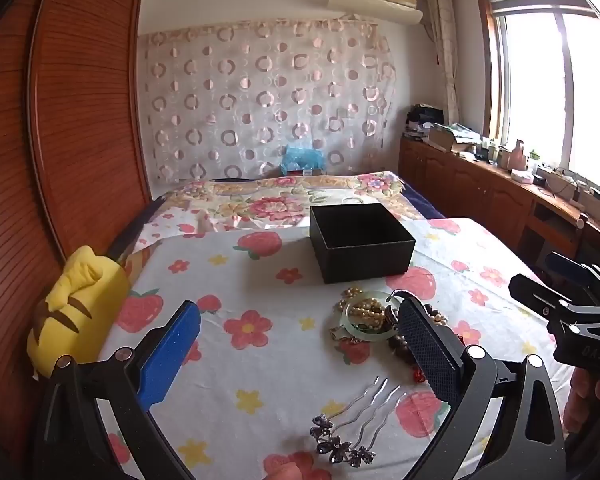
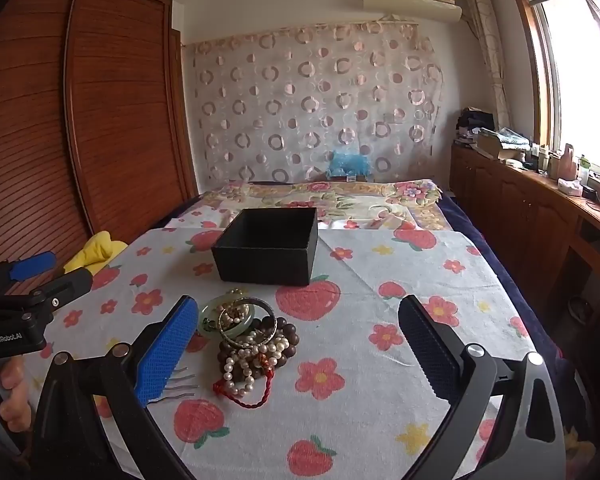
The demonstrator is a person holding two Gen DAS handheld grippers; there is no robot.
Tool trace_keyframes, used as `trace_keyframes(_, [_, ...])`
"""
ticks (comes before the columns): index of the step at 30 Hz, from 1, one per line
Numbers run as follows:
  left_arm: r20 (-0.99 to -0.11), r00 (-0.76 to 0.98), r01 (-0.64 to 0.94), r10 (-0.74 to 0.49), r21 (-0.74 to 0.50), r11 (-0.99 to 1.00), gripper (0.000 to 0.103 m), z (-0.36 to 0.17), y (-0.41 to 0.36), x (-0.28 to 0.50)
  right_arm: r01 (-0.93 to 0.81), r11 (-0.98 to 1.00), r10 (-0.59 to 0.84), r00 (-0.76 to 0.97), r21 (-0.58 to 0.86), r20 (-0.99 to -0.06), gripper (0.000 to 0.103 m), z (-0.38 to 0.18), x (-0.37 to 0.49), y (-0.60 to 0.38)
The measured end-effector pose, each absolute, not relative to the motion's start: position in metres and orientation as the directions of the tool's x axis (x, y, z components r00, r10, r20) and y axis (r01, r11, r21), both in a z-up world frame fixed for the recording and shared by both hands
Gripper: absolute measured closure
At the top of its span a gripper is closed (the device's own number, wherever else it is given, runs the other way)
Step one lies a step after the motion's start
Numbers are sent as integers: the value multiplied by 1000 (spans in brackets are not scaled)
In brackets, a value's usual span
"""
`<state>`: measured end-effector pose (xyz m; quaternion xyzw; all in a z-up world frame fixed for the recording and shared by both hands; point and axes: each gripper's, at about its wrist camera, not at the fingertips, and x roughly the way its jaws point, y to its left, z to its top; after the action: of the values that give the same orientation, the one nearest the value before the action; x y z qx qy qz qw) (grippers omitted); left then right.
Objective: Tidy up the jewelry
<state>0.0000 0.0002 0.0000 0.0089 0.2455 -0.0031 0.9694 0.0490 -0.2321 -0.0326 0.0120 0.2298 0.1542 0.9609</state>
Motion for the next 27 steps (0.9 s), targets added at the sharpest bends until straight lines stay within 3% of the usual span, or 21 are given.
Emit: trace_keyframes(27, [-472, 882, 13, -6, 12, 1000, 7, 0, -1, 1, -286, 952, 303, 849, 106, -432, 2, -31, 51, -235])
